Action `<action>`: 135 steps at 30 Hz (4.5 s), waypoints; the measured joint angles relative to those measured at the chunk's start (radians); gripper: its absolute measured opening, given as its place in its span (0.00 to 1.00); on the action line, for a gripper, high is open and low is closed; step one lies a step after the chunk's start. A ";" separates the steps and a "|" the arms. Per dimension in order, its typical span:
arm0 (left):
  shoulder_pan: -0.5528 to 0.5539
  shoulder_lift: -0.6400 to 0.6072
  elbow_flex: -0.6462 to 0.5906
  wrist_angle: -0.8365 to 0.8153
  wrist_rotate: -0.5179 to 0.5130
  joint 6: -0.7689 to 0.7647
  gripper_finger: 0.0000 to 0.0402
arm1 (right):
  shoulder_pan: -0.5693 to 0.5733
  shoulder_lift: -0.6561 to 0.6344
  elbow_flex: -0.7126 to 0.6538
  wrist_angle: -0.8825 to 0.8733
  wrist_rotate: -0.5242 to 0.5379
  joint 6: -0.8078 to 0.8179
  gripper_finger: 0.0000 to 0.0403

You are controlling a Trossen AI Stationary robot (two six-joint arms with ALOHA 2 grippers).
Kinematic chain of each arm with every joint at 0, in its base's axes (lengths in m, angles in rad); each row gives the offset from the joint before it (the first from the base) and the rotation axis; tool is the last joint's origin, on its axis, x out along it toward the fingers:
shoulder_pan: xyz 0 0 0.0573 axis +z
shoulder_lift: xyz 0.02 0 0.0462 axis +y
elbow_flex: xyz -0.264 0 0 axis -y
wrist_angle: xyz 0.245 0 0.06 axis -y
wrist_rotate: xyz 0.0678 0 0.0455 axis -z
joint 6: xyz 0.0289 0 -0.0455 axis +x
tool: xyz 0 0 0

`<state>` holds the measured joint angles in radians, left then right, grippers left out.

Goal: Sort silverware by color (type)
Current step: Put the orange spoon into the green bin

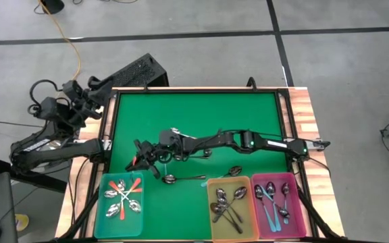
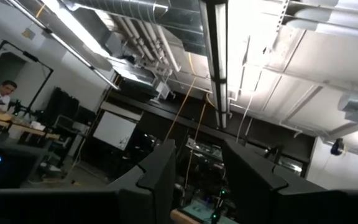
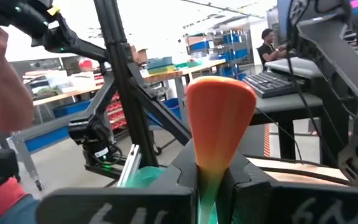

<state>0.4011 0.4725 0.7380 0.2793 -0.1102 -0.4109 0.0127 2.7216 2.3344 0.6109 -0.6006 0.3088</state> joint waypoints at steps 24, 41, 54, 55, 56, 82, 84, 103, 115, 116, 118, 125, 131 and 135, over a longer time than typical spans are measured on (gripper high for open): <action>0.000 -0.001 0.000 0.026 0.005 0.006 0.30 | 0.007 0.000 0.000 -0.040 0.001 -0.011 0.13; 0.000 -0.001 0.000 0.026 0.005 0.006 0.30 | 0.002 0.000 0.000 -0.058 0.037 -0.056 0.13; 0.000 -0.001 0.000 0.006 0.019 0.014 0.30 | -0.111 -0.154 0.002 -0.538 0.018 -0.180 0.13; 0.000 -0.001 0.000 -0.003 0.019 0.017 0.30 | -0.106 -0.160 0.002 -0.621 0.056 -0.215 0.13; 0.000 -0.001 0.000 -0.015 0.019 0.024 0.30 | -0.099 -0.165 0.002 -0.697 0.109 -0.255 0.13; 0.000 -0.120 -0.001 -0.326 -0.003 0.051 0.30 | -0.129 -0.267 -0.001 -1.471 0.576 -0.472 0.38; 0.000 -0.135 -0.001 -0.363 -0.003 0.052 0.30 | -0.135 -0.266 0.000 -1.492 0.605 -0.451 0.42; 0.000 -0.146 -0.001 -0.472 -0.008 0.065 0.30 | -0.202 -0.172 -0.001 -1.660 0.693 -0.398 0.44; 0.000 -0.146 -0.001 -0.473 -0.010 0.061 0.30 | -0.201 -0.151 0.002 -1.709 0.606 -0.393 0.44; 0.000 -0.146 -0.001 -0.473 -0.010 0.059 0.30 | -0.200 -0.151 0.002 -1.705 0.607 -0.390 0.44; 0.000 -0.146 -0.001 -0.476 -0.010 0.058 0.30 | -0.198 -0.151 0.001 -1.699 0.606 -0.376 0.42; 0.000 -0.146 -0.001 -0.484 -0.010 0.049 0.30 | -0.205 -0.150 0.001 -1.715 0.609 -0.327 0.21; 0.000 -0.146 -0.001 -0.500 -0.010 0.028 0.30 | -0.204 -0.150 0.001 -1.711 0.626 -0.274 0.02; 0.000 -0.146 -0.001 -0.500 -0.010 -0.002 0.30 | -0.193 -0.150 0.000 -1.690 0.656 -0.273 0.02</action>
<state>0.4007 0.3264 0.7368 -0.2207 -0.1204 -0.4130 -0.1806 2.5719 2.3341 -1.0788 0.0556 0.0354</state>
